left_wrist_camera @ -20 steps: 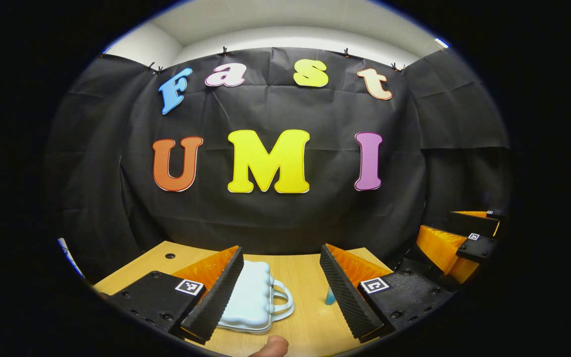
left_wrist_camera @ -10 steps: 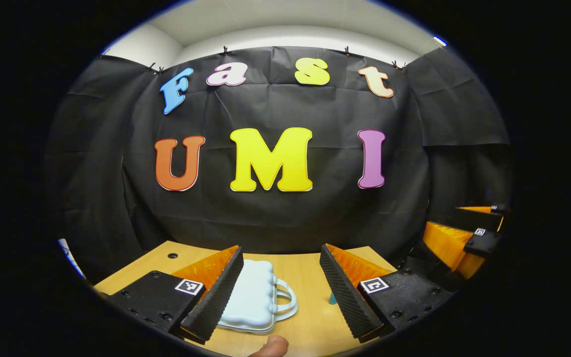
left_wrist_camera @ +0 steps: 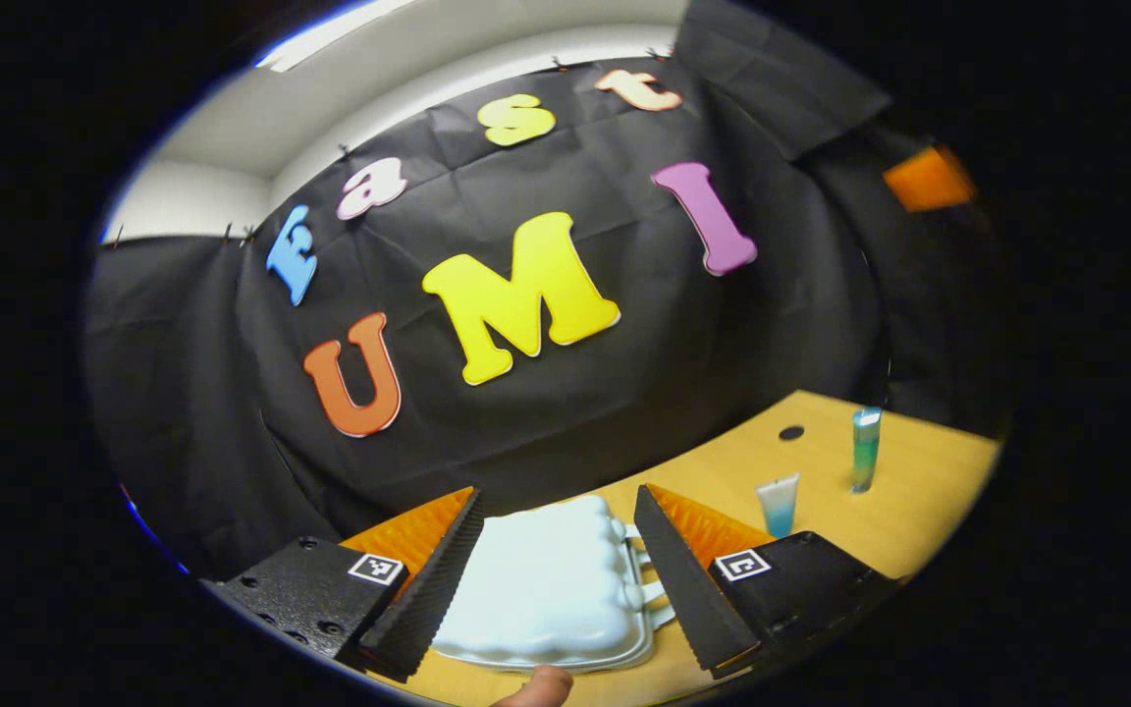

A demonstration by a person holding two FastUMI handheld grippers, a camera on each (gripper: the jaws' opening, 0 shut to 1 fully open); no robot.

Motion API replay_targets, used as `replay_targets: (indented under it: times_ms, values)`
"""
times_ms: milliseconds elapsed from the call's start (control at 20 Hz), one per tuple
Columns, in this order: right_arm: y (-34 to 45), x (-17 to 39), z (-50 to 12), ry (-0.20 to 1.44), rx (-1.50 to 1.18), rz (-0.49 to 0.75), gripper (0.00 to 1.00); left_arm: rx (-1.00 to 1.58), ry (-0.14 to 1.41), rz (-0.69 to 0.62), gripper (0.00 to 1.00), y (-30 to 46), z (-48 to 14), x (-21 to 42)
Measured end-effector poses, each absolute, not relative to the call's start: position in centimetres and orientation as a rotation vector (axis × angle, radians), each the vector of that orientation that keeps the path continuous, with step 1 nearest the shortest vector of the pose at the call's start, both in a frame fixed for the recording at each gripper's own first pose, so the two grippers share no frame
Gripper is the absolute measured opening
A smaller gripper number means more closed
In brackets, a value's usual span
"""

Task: First open the suitcase, pack the skin care products into it, and then close the suitcase.

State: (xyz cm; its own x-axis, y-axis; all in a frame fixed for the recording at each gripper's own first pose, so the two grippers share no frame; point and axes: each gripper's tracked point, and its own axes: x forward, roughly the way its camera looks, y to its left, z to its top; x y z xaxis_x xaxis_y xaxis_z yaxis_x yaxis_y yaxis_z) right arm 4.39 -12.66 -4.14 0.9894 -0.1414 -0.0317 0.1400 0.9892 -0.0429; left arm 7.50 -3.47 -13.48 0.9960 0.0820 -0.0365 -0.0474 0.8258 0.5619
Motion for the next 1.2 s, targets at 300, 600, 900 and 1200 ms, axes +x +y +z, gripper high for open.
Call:
replay_targets:
  times_ms: [300,600,900,1200]
  values:
    - [-17.3,6.2,-7.6,0.104,0.003,-0.151,0.80,1.039,0.171,0.022,0.98,-5.4,-22.7,9.8]
    - [-21.4,8.0,-12.2,0.185,0.025,-0.124,0.80,1.314,0.344,0.050,0.97,-3.3,-27.9,12.4]
    - [-23.8,9.3,-15.1,0.238,0.046,-0.089,0.80,1.429,0.446,-0.005,0.67,-3.2,-30.6,14.4]
    - [-23.8,9.8,-15.9,0.252,0.052,-0.067,0.80,1.526,0.483,0.000,0.32,-2.9,-30.5,15.2]
